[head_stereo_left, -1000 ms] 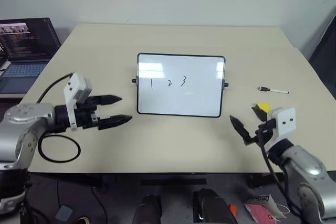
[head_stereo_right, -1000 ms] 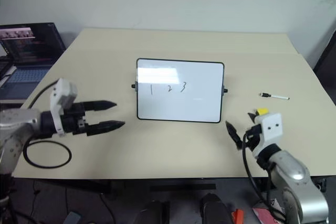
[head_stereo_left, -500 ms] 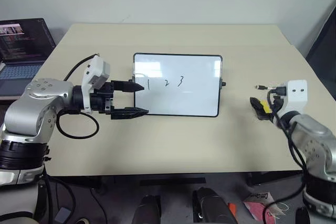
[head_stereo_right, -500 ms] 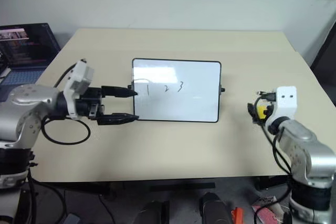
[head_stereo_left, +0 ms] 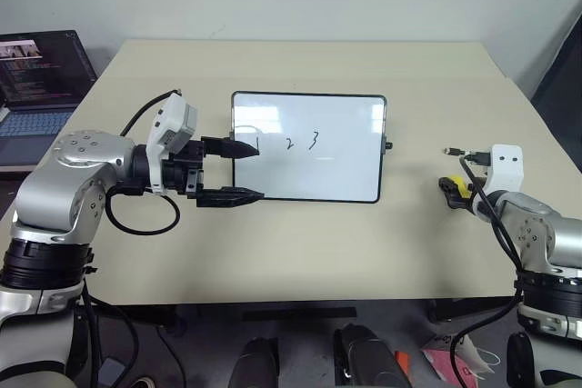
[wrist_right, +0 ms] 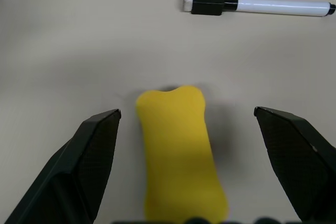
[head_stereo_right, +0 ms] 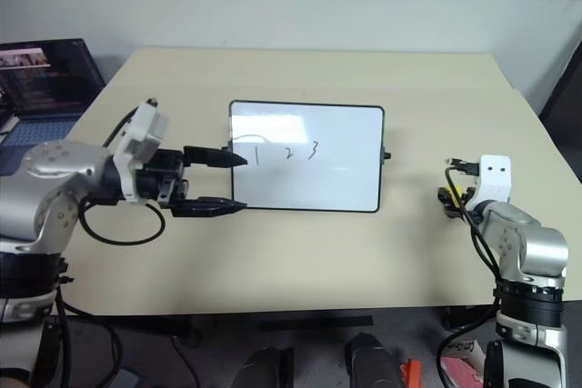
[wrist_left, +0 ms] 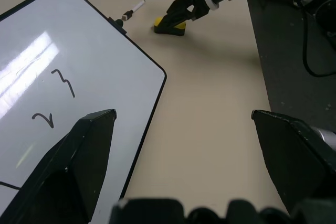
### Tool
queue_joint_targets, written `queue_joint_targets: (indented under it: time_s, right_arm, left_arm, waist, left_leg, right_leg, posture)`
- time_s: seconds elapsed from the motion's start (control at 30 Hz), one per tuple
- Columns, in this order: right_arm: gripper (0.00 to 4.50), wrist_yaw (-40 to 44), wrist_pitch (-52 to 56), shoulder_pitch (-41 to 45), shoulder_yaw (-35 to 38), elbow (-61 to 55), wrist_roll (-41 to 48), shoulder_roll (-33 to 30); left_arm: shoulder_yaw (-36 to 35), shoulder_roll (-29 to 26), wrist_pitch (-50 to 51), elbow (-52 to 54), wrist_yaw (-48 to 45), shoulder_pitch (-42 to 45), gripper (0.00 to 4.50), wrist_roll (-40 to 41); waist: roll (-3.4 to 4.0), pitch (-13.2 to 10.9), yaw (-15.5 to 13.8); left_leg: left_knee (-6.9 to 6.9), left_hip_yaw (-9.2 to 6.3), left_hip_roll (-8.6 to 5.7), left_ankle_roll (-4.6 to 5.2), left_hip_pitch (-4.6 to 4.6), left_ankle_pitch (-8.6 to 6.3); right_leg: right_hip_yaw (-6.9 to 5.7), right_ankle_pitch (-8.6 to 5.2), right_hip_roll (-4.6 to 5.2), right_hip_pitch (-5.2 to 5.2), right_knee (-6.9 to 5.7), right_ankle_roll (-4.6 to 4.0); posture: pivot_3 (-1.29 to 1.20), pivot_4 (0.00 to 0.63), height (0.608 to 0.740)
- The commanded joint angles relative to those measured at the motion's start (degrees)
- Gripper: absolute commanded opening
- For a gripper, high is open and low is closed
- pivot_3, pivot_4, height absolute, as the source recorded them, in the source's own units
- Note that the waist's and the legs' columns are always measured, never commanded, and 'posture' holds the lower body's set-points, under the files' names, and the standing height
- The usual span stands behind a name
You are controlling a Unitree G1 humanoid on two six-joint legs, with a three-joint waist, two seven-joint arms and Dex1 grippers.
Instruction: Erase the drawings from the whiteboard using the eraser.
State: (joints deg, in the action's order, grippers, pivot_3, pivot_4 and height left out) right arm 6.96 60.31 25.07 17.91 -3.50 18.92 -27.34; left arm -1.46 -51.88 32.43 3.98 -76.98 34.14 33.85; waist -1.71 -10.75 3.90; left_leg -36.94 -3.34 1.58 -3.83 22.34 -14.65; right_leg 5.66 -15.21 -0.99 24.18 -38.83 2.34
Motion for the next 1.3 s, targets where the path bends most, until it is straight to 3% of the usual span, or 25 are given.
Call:
queue_joint_targets:
  time_s: [0.03,1.3]
  right_arm:
    - [4.47,0.53,-1.82,0.07,0.04,-0.3,-0.89,-0.63]
    - [4.31,3.84,-5.41,2.23,0.76,3.32,-1.63,-0.17]
  left_arm:
    - [-1.12,0.15,0.24,1.54,0.09,1.36,4.5,0.85]
    - [-1.68,0.74,1.11,1.63,2.0,1.83,4.5,0.93]
  waist:
    - [0.0,0.0,0.04]
    - [0.0,0.0,0.85]
  left_leg:
    - [0.0,0.0,0.0,0.0,0.0,0.0]
    - [-0.03,-0.01,0.0,0.0,-0.01,0.0]
  right_leg:
    - [0.0,0.0,0.0,0.0,-0.01,0.0]
    - [0.0,0.01,0.0,-0.01,-0.06,0.0]
  posture:
    - [0.0,0.15,0.74]
    - [0.0,0.15,0.74]
